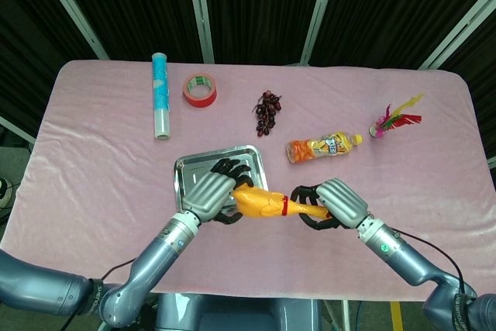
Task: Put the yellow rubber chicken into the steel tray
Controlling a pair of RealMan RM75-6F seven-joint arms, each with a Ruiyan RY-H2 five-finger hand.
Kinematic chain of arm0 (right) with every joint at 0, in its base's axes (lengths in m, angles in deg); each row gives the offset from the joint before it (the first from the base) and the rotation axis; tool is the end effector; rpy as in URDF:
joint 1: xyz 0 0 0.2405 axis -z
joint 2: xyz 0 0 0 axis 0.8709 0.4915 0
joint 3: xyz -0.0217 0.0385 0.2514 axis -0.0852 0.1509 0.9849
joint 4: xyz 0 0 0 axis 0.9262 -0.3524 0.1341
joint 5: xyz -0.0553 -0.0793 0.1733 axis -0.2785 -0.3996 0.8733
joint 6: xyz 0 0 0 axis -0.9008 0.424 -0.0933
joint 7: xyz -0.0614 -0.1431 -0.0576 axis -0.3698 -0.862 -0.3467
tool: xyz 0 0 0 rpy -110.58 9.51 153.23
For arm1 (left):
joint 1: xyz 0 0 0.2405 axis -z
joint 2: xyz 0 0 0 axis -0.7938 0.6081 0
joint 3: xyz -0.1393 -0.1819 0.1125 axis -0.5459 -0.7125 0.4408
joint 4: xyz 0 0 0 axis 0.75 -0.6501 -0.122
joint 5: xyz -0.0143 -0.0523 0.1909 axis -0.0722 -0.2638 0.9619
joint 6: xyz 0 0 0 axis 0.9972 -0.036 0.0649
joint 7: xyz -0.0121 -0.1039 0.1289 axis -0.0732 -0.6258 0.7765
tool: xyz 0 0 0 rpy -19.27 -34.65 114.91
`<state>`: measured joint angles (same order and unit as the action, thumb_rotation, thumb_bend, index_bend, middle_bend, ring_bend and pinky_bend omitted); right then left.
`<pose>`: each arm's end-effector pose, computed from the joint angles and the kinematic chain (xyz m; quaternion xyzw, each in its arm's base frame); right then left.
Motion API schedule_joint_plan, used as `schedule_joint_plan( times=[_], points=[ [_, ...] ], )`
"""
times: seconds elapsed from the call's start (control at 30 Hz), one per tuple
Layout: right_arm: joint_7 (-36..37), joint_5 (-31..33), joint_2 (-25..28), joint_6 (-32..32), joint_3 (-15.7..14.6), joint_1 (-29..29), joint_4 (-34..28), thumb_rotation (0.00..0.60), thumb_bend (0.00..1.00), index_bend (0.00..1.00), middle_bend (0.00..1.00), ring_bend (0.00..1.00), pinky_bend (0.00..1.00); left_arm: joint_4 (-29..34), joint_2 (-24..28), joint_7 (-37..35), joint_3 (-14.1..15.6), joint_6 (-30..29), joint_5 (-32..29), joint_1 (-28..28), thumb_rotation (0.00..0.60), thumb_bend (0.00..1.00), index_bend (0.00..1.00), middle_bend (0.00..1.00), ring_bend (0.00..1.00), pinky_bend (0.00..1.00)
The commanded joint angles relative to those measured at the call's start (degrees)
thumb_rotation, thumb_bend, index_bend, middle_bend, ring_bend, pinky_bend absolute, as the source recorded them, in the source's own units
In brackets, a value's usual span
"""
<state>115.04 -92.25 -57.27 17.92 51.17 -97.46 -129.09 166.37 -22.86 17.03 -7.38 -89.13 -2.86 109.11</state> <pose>-0.1516 -0.3014 0.0764 0.7215 -0.4513 0.4838 0.2045 -0.0030 0.3043 -0.0033 -0.7432 -0.4443 -0.4006 0.2996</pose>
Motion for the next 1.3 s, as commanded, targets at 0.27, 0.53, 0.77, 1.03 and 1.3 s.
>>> schedule_joint_plan(
  times=[0.27,0.53,0.77,1.03,1.3],
  points=[
    [0.5,-0.11,0.15,-0.84,-0.15,0.23,-0.1,0.6,0.81,0.97,0.69,0.64,0.8,-2.45,-2.25,-1.36,1.42,-2.2,3.5,-0.4,0.6,0.55,0.67,0.34,0.19,0.13],
    [0.28,0.32,0.09,-0.73,-0.12,0.22,0.0,0.6,0.81,0.97,0.69,0.64,0.8,-2.35,-1.97,-2.16,1.76,-2.61,4.52,-0.97,0.6,0.46,0.52,0.31,0.21,0.14],
    [0.28,0.83,0.2,-0.61,0.08,0.19,0.05,0.6,0.82,0.97,0.69,0.64,0.8,-1.2,-0.27,-1.6,2.01,-2.26,3.25,-1.1,0.6,0.07,0.13,0.16,0.14,0.14],
    [0.15,1.0,0.19,-0.71,0.2,0.22,0.04,0.6,0.84,0.97,0.69,0.64,0.8,-0.86,0.36,-0.99,1.87,-2.12,1.6,-0.72,0.6,0.04,0.11,0.13,0.14,0.14],
    [-0.31,1.02,0.14,-0.54,0.49,-0.08,-0.31,0.6,0.84,0.97,0.69,0.64,0.8,-1.04,-0.48,-1.24,1.31,-1.95,1.07,-0.05,0.6,0.04,0.13,0.13,0.14,0.14]
  ],
)
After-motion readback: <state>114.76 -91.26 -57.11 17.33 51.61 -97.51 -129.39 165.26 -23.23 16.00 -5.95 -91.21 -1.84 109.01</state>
